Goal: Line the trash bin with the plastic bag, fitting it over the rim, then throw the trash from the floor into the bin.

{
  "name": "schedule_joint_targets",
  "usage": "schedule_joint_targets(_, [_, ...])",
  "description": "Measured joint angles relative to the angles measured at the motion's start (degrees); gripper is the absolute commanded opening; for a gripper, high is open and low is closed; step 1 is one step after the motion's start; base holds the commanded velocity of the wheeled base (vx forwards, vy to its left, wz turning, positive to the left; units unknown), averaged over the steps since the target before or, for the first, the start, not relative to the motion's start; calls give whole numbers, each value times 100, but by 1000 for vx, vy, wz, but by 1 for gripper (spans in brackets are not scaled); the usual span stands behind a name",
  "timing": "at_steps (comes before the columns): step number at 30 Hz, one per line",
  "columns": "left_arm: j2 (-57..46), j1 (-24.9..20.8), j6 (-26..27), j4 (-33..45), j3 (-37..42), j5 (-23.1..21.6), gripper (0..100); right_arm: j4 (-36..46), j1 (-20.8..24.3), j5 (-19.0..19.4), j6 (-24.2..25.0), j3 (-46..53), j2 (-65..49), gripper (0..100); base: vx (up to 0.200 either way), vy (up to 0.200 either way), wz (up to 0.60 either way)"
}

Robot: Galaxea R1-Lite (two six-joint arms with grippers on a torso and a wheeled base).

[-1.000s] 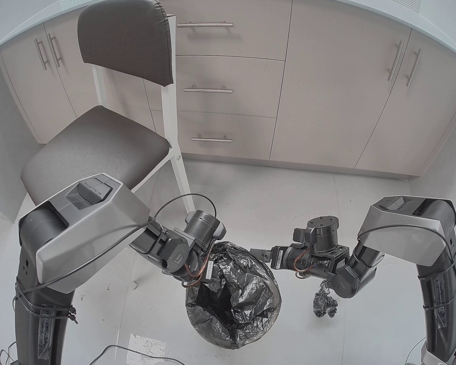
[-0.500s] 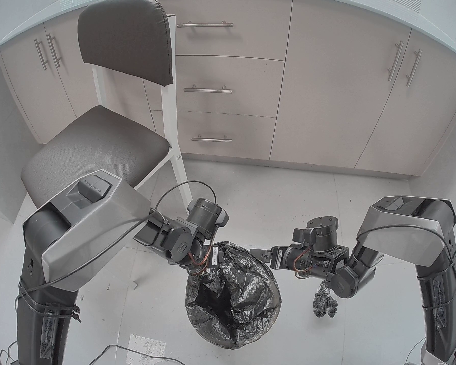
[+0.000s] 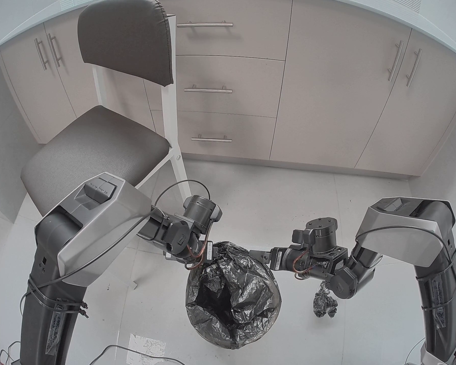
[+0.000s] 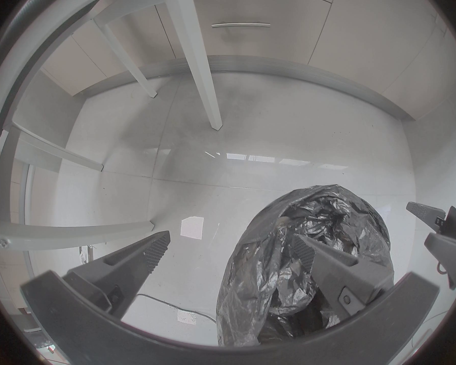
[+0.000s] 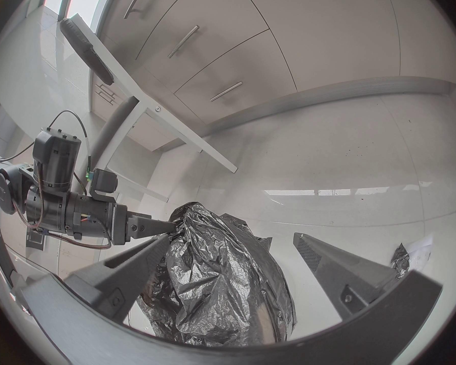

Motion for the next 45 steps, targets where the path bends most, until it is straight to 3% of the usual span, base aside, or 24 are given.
schedule_joint_targets(30, [685, 271, -55, 22, -1006, 129, 100, -9, -1, -7, -2, -41, 61, 100, 0, 0, 0])
schedule_joint_targets(45, [1014, 210, 98, 829, -1453, 163, 100, -9, 0, -9, -6, -41, 69, 100, 0, 0, 0])
